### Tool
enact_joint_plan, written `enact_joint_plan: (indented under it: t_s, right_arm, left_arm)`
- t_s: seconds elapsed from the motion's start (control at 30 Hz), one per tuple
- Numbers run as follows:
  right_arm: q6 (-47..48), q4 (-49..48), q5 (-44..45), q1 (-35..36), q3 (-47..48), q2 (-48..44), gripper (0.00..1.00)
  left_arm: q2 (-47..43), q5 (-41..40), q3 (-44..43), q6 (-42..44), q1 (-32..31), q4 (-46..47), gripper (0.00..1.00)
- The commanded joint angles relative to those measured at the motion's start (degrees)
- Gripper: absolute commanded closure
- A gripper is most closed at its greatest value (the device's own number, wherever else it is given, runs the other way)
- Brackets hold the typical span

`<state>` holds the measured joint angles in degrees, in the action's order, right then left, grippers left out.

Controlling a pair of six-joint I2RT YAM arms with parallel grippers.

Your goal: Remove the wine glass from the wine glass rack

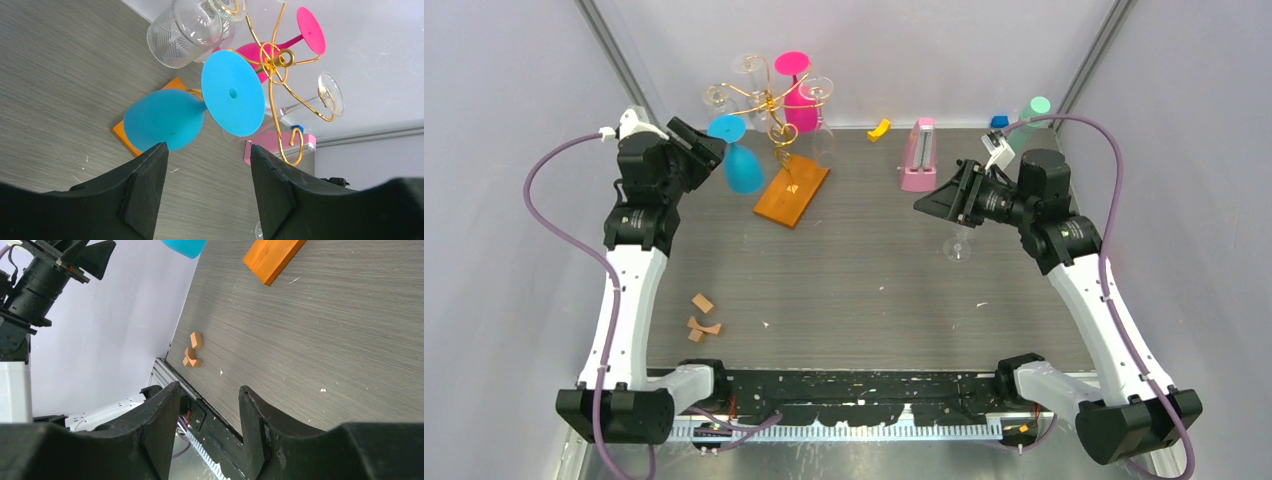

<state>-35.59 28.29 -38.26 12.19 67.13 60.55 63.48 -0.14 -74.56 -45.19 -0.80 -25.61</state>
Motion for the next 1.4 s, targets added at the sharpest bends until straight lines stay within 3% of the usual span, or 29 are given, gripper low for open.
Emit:
enact_joint_plan:
  t_s: [0.0, 0.13, 0.33, 0.6, 0.77, 1.0, 1.13, 1.37]
  right_arm:
    - [-2.0, -3.4, -0.9, -0.1, -0.4, -2.2, 0.48]
    - [-2.8, -4.1, -0.9, -0.1, -0.9, -2.8, 0.48]
    - [-3.4, -4.1, -0.8, -0.1, -1.3, -3.3, 0.49]
    - [-4.0, -4.6, -0.7, -0.1, -1.8, -3.4, 0.49]
    - [-4.4, -4.9, -0.5, -0.1, -2.3, -3.7, 0.49]
    - [-4.5, -5.0, -0.2, -0.2, -2.6, -3.9, 0.49]
    - [-4.7, -5.2, 0.3, -0.1, -2.9, -4.0, 0.50]
    - [-5.2, -5.6, 1.2, -0.1, -3.5, -4.4, 0.51]
  left_arm:
    - [2.5, 2.5, -3.1, -0.4, 0.5, 3.7, 0.37]
    - [5.2, 4.1, -3.7, -1.5, 3.4, 5.9, 0.37]
    - [7.5, 14.3, -2.6, -7.2, 9.2, 11.6, 0.37]
    - [11.2, 23.4, -2.3, -11.0, 10.1, 15.8, 0.42]
    - [11.7, 24.9, -2.0, -12.3, 10.2, 16.7, 0.54]
    - [8.4, 18.8, -0.8, -10.6, 10.2, 14.4, 0.82]
    - [7.6, 19.1, -1.1, -11.0, 10.4, 14.7, 0.99]
    - [7.2, 20.2, -2.2, -14.8, 10.5, 18.4, 1.00]
